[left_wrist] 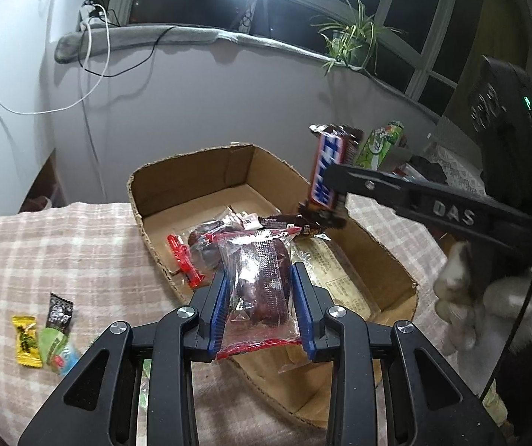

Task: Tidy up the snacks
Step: 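Carry the Snickers bar over the box with the right tool while the left tool carries the red bag, then open both tools to drop the Snickers bar and red bag into the box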

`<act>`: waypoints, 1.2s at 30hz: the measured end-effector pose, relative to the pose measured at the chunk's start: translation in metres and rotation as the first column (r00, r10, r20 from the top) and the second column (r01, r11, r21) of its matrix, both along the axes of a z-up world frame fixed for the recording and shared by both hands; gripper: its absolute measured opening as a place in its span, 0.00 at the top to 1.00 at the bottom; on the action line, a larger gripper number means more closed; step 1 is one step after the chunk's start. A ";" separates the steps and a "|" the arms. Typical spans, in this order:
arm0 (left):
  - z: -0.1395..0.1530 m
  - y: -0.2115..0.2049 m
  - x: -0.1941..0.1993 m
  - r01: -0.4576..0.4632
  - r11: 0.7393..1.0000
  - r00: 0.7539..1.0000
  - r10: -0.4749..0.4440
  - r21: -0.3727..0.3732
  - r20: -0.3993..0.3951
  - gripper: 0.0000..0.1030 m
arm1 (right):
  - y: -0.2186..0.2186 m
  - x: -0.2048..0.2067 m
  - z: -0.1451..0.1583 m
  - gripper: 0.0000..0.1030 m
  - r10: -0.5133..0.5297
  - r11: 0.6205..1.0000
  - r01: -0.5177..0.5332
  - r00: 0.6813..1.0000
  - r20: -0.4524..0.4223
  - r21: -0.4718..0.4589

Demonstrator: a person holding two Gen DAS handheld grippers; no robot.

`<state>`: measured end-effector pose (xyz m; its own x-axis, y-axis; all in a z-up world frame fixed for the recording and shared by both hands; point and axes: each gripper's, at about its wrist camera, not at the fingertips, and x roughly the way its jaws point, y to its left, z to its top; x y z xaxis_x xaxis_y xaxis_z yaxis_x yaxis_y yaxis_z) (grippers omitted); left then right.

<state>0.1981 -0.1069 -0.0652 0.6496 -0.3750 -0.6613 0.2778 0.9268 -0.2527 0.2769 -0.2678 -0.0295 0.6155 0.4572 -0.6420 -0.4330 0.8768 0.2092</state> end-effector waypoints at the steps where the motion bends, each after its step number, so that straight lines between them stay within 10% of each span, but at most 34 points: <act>1: -0.001 -0.001 0.001 0.001 1.000 1.000 -0.001 0.001 -0.002 0.70 | 0.002 0.002 -0.001 0.80 0.004 1.000 -0.004 1.000 -0.002 -0.007; 12: -0.005 -0.006 0.005 0.018 1.000 1.000 -0.018 0.002 -0.011 0.70 | 0.013 0.013 -0.010 0.79 0.015 0.999 -0.016 0.999 -0.031 -0.041; 14: -0.005 -0.007 0.005 0.021 1.000 1.000 -0.021 0.004 -0.009 0.70 | 0.013 0.012 -0.009 0.69 0.011 0.999 -0.012 1.000 -0.023 -0.050; 16: -0.004 -0.007 0.005 0.019 1.000 1.000 -0.019 0.002 -0.007 0.69 | 0.013 0.010 -0.005 0.38 -0.004 0.998 0.004 1.000 0.000 -0.056; 23: -0.001 -0.008 0.002 0.016 1.000 1.000 -0.016 0.005 0.002 0.53 | 0.015 0.003 0.004 0.21 -0.004 0.997 0.006 0.999 0.034 -0.072; 36: 0.008 -0.007 -0.012 0.025 1.000 1.000 -0.025 0.004 0.016 0.50 | 0.008 -0.013 0.018 0.20 -0.028 0.998 0.031 0.998 0.049 -0.062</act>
